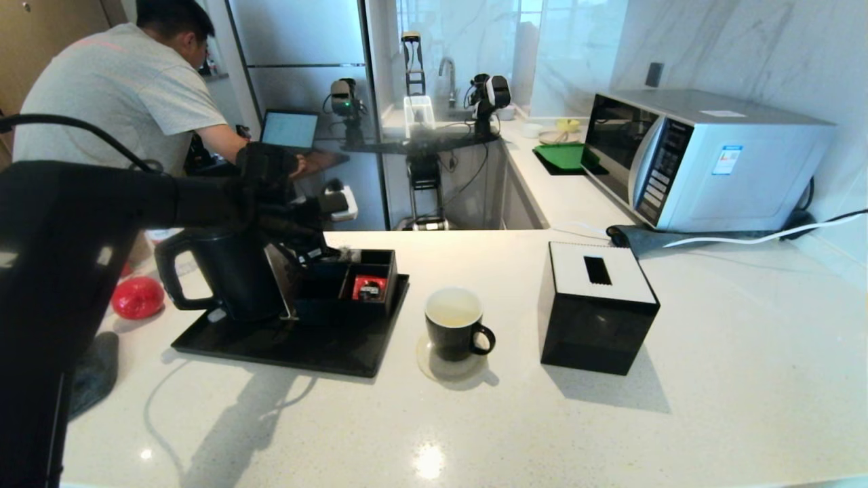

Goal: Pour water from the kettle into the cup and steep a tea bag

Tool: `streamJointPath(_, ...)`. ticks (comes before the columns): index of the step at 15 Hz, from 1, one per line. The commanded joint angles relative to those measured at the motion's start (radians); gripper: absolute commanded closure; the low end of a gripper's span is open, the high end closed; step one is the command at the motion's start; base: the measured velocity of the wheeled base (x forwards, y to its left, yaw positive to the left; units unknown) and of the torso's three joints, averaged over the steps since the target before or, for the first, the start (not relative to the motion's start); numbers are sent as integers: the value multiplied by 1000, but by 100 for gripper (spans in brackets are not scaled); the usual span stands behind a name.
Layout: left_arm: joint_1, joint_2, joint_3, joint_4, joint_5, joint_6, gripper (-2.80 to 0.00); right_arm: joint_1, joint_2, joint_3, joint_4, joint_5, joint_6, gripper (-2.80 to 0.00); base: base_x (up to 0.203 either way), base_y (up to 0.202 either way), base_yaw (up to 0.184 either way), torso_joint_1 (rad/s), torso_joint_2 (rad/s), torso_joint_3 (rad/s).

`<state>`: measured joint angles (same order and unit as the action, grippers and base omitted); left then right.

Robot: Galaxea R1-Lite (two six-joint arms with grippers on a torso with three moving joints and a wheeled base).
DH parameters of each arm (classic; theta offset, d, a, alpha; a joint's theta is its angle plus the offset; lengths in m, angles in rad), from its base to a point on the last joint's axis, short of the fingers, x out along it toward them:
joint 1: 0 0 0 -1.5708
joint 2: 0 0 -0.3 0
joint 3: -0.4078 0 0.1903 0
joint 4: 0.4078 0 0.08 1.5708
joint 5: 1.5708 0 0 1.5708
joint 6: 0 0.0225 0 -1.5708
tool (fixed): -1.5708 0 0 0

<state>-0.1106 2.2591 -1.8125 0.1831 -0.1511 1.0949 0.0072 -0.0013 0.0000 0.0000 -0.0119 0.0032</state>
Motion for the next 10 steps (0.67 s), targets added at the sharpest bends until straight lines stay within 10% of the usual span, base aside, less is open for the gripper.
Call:
streamJointPath(1,0,-2,-16,11,-1,5,0,0,1,0,0,0,0,0,0,0,0,0,0,0)
streamJointPath(10,0,-12,-22,13,-1,3,0,0,1,0,0,0,0,0,0,0,0,0,0,0)
